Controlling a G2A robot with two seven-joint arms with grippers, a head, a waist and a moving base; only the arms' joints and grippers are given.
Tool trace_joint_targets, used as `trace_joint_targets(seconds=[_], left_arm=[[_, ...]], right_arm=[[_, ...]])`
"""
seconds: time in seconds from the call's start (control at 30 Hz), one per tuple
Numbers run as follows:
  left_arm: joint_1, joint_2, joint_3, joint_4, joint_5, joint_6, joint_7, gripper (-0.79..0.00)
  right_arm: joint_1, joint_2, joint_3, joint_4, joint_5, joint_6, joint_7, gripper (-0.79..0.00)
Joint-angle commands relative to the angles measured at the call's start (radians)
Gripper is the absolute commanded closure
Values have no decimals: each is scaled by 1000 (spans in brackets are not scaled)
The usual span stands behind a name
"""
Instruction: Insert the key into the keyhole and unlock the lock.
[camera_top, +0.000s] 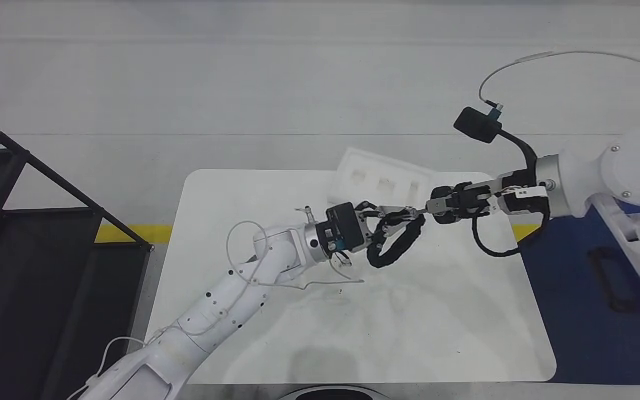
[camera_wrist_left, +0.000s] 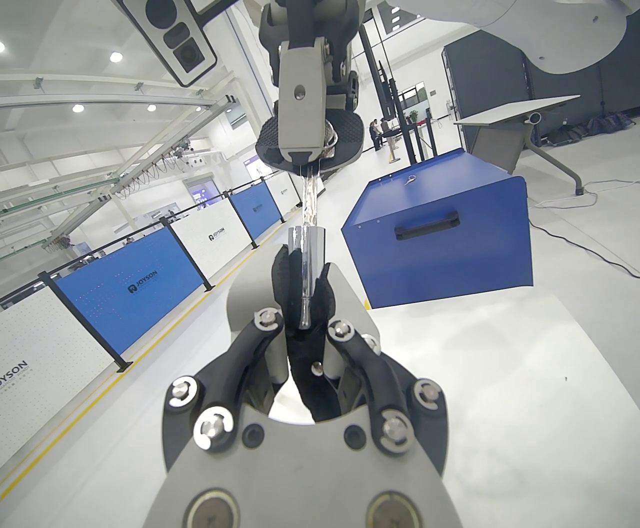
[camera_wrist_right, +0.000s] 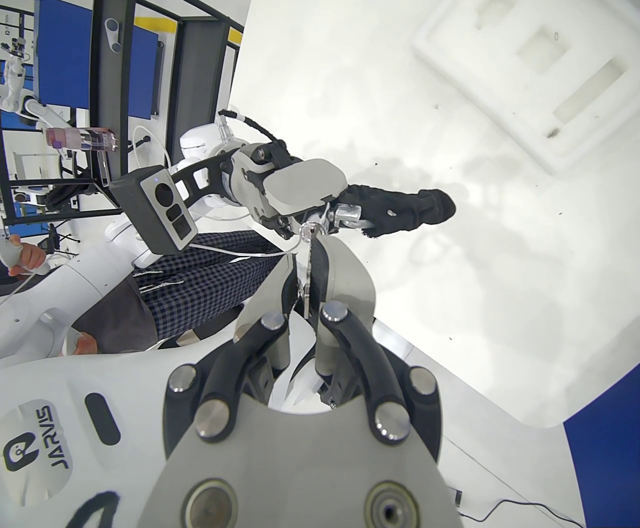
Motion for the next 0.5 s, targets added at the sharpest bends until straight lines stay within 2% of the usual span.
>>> trace_joint_targets(seconds=[0.0,0.47], left_arm=[[-1,-2,0,1,1,-2,0,0],[-7,-9,-8,1,35,-16,-12,0]], right_arm=[[0,0,-1,0,1,1,-3,0],[11,-1,-23,-4,-22,-6,-4,0]])
